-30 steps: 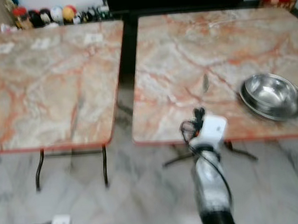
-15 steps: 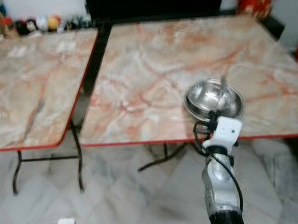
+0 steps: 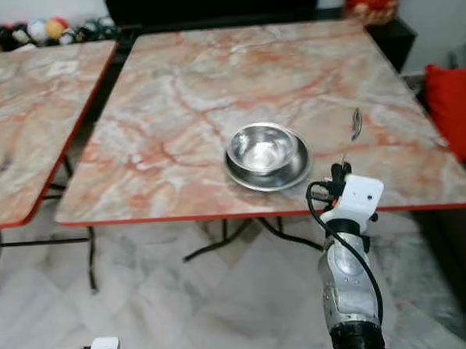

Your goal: Setting the table

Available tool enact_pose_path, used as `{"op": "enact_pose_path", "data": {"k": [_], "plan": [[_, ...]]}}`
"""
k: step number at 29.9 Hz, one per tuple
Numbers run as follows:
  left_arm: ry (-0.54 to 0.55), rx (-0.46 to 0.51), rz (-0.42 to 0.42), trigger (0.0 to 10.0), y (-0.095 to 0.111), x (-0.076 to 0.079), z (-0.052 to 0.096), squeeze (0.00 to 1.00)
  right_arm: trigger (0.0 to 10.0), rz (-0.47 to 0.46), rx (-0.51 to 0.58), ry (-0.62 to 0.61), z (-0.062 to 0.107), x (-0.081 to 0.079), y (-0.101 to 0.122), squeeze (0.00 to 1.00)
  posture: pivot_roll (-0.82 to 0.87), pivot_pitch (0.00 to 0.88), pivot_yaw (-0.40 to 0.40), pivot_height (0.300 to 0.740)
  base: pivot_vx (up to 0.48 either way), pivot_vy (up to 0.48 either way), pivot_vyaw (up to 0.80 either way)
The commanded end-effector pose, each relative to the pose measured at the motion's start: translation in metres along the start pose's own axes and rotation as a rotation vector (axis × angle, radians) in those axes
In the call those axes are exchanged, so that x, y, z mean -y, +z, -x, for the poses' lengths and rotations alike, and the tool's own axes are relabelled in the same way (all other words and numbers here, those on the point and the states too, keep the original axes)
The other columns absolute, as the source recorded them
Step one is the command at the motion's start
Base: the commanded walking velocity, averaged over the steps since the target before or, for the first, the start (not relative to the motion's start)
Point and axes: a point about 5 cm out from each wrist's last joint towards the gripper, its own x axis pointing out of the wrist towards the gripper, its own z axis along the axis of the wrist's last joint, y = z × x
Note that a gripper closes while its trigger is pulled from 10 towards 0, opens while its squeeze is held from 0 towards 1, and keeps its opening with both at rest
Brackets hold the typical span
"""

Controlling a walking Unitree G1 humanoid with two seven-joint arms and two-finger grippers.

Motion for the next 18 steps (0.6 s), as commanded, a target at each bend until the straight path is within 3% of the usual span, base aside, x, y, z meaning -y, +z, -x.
{"op": "enact_pose_path", "data": {"k": [1, 5, 18], "plan": [[0.021, -0.027, 0.002, 10.0, -0.0089, -0.0087, 0.0029, 0.00, 10.0, -0.009, -0.004, 0.004, 0.0006, -0.0038, -0.0008, 0.00, -0.09, 0.105, 0.026, 0.740, 0.000, 0.000, 0.00], [0.019, -0.024, 0.013, 10.0, -0.0088, -0.0083, 0.0029, 0.00, 10.0, -0.009, -0.001, -0.001, -0.0004, -0.0031, -0.0001, 0.00, -0.09, 0.105, 0.025, 0.740, 0.000, 0.000, 0.00], [0.015, -0.024, 0.015, 10.0, -0.0087, -0.0080, 0.0029, 0.00, 10.0, -0.020, 0.003, -0.024, -0.0023, -0.0011, 0.0006, 0.00, -0.09, 0.103, 0.024, 0.740, 0.329, 0.000, 0.00]]}}
